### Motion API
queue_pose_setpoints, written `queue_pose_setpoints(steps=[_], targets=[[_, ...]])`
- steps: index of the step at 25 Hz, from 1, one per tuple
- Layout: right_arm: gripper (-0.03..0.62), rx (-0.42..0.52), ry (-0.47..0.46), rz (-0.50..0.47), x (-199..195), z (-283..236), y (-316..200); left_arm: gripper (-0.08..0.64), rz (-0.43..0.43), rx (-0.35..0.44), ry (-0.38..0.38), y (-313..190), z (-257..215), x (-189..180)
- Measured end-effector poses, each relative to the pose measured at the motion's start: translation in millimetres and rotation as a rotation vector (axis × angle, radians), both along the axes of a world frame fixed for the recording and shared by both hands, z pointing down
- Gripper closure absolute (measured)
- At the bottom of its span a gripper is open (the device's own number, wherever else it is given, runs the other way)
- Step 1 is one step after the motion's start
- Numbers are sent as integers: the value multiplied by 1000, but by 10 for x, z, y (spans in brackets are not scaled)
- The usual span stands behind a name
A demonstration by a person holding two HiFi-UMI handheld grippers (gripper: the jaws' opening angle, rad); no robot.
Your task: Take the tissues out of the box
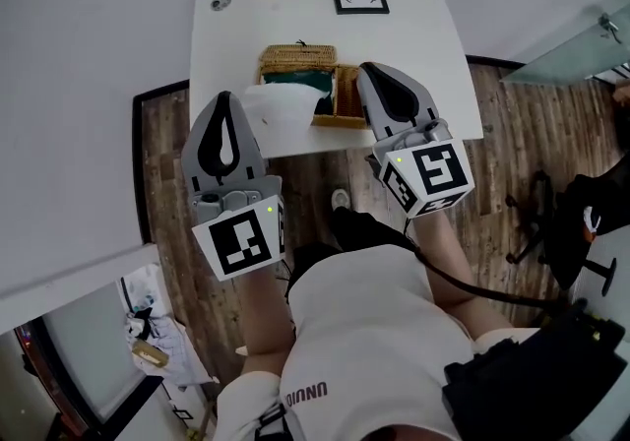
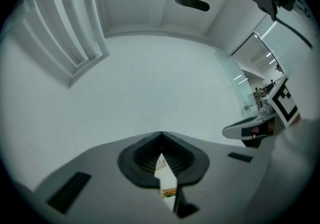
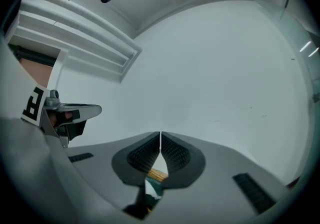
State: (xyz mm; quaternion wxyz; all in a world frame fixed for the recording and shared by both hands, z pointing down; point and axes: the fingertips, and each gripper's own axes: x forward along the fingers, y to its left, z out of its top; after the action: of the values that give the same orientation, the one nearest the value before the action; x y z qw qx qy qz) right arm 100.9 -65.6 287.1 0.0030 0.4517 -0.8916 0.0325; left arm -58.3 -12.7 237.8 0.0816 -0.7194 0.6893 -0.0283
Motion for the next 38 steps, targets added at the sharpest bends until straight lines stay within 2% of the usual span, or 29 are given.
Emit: queue_pose_setpoints(steps=[9, 12, 15, 25, 28, 30, 38], targets=[[571, -43, 44, -108, -101, 220, -281, 548, -54, 1, -28, -181, 88, -17], [571, -58, 59, -141, -195, 295, -334, 548, -43, -10, -45, -218, 125, -48], [571, -69, 75, -170, -298, 353, -386, 548, -47, -46, -26, -255, 185, -92], [567, -138, 125, -257, -635, 583, -632, 548, 0, -41, -40, -619, 282, -350], [517, -179, 149, -295, -720, 694, -691, 548, 3, -68, 14, -736, 320, -388], [482, -204, 176, -322, -781, 788, -716, 548, 12, -70, 11, -802, 345, -425], [423, -277, 281, -444, -1037, 1089, -701, 548, 46, -105, 45, -1000, 464, -495]])
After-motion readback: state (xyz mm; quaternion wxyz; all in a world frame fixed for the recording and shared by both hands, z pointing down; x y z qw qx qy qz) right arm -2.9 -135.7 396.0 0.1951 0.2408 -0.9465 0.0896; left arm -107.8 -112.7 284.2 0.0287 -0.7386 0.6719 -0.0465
